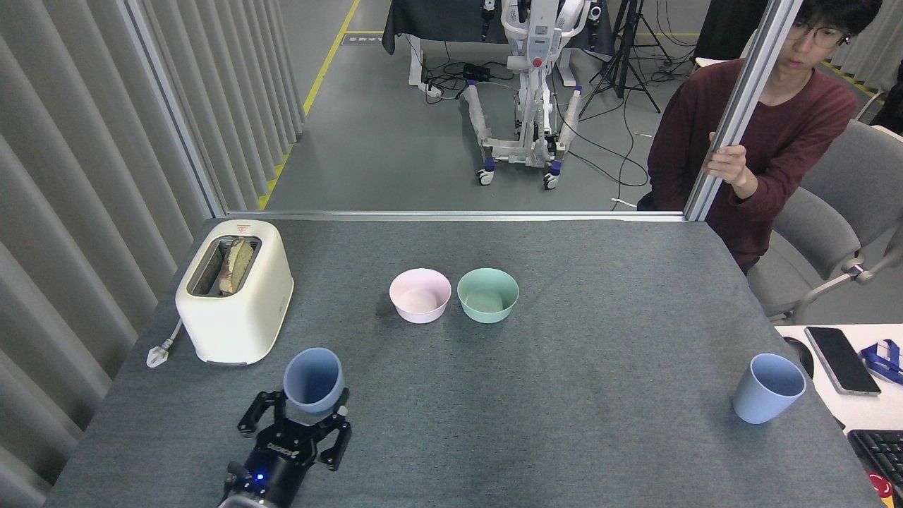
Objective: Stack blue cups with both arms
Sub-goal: 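Carry the blue cup with the left gripper toward the table center nearer the robot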
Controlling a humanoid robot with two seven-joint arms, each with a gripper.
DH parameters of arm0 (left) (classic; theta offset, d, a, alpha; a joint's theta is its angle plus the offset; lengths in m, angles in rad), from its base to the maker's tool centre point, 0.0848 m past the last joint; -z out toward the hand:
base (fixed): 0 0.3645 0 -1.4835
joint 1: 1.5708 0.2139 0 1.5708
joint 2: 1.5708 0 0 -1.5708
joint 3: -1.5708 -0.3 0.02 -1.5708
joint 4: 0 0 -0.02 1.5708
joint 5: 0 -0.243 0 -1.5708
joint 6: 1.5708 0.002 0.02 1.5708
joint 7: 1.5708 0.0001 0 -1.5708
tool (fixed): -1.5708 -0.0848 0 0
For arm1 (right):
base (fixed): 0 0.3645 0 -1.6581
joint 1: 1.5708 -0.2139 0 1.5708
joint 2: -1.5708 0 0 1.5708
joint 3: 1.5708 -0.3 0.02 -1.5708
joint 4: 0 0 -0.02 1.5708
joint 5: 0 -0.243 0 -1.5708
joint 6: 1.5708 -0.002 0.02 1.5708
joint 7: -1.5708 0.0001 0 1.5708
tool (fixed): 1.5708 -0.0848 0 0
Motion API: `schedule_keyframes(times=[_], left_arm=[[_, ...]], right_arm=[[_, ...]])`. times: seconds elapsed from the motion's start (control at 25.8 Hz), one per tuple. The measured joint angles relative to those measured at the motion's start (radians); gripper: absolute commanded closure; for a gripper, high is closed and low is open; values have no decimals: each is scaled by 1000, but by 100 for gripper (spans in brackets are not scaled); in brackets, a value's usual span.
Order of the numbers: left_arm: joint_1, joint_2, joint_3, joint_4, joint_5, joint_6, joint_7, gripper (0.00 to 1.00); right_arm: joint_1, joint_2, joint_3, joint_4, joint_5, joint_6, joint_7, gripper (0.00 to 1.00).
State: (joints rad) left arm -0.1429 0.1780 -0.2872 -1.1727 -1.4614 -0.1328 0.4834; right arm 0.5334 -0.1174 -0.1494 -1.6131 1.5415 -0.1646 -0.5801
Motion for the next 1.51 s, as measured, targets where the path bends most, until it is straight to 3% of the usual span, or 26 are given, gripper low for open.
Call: schedule_keyframes(times=[0.5, 0.58, 0.7, 1.51], left_arm=[[41, -74, -313, -18, -139, -17, -5, 23], [46, -75, -335, -19, -144, -17, -3, 18], [49, -77, -356, -17, -153, -20, -3, 1], [89, -82, -356, -6, -160, -50, 31, 0]], right_arm=[[-2, -3, -3, 1, -1, 10, 0, 0], [-3, -3, -3, 1, -1, 12, -1, 0], [-5, -4, -3, 1, -1, 13, -2, 0], [-6, -4, -6, 0, -3, 13, 2, 0]])
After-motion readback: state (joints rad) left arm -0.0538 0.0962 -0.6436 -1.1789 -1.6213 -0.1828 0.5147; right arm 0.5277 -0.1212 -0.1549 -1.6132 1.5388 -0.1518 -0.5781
